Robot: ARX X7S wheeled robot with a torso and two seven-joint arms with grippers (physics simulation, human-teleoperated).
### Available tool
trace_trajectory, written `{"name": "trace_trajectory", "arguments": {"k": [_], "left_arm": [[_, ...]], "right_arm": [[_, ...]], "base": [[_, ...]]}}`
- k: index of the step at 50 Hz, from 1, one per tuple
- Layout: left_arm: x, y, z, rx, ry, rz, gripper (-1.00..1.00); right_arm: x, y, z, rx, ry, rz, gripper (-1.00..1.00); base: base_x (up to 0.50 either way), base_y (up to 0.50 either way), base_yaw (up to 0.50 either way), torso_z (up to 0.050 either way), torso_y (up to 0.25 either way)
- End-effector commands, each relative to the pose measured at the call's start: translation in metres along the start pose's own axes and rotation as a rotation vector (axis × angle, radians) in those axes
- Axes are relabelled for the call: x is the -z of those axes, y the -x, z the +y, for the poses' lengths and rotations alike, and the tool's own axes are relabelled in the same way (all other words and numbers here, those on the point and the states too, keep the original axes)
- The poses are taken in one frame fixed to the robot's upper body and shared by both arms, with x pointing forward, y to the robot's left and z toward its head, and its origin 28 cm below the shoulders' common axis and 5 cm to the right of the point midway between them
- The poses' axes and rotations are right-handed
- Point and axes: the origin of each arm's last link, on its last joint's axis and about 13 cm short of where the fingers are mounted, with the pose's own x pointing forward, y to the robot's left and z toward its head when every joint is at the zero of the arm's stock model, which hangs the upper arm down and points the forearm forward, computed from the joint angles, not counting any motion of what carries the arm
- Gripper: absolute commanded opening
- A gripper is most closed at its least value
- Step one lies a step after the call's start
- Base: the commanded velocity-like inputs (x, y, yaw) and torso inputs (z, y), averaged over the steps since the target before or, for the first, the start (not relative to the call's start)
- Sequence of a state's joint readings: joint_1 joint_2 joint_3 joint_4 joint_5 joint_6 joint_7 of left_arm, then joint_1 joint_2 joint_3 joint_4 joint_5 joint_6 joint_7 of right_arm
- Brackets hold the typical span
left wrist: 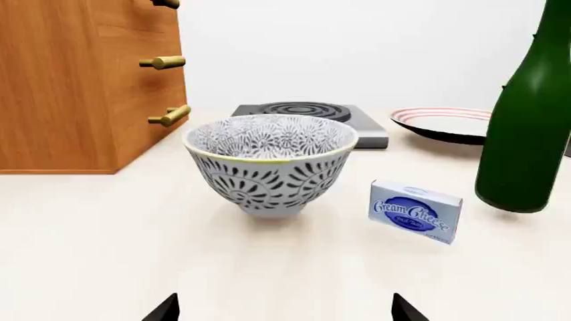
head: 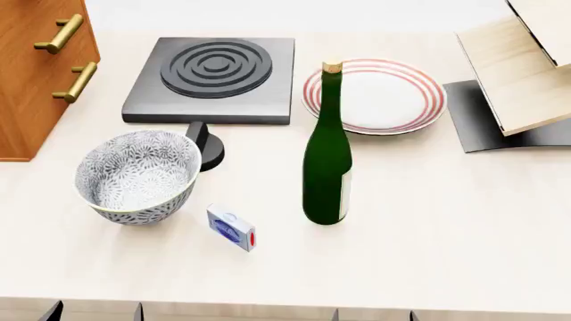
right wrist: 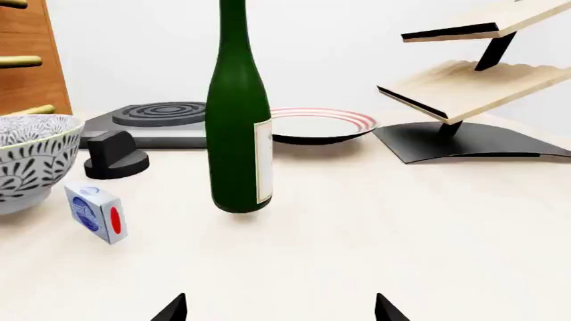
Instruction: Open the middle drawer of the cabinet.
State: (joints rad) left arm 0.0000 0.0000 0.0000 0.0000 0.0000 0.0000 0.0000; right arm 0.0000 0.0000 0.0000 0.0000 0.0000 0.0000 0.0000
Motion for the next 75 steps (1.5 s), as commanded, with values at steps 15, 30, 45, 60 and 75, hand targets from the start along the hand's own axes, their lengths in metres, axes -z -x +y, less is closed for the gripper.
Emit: {"name": "trace_trajectory", "arguments": {"k": [15,30,45,60,75], "left_arm": [[-0.001,0.023,0.032,-0.001,-0.035,0.039,1.0],[0.0,-0.005,0.003,-0.05,-0.059,-0.026,1.0],[-0.041,-0.004,0.003,-0.097,-0.104,-0.187,1.0],[-0.109,0.011,0.0,-0.083,-0.11,-0.366,1.0],[-0.163,0.028,0.001,-0.094,-0.069,-0.503,1.0]], "right_arm": [[-0.018,0.038,0.006,-0.112,0.205,-0.184,1.0],[-0.008,0.004,-0.003,0.022,-0.009,-0.031,1.0],[-0.056,0.01,-0.004,0.063,0.022,-0.171,1.0],[-0.127,0.027,0.005,0.05,0.081,-0.367,1.0],[-0.176,0.047,0.013,0.049,0.114,-0.526,1.0]], "base": [[0.0,0.0,0.0,0.0,0.0],[0.0,0.0,0.0,0.0,0.0],[0.0,0.0,0.0,0.0,0.0],[0.0,0.0,0.0,0.0,0.0],[0.0,0.0,0.0,0.0,0.0]]}}
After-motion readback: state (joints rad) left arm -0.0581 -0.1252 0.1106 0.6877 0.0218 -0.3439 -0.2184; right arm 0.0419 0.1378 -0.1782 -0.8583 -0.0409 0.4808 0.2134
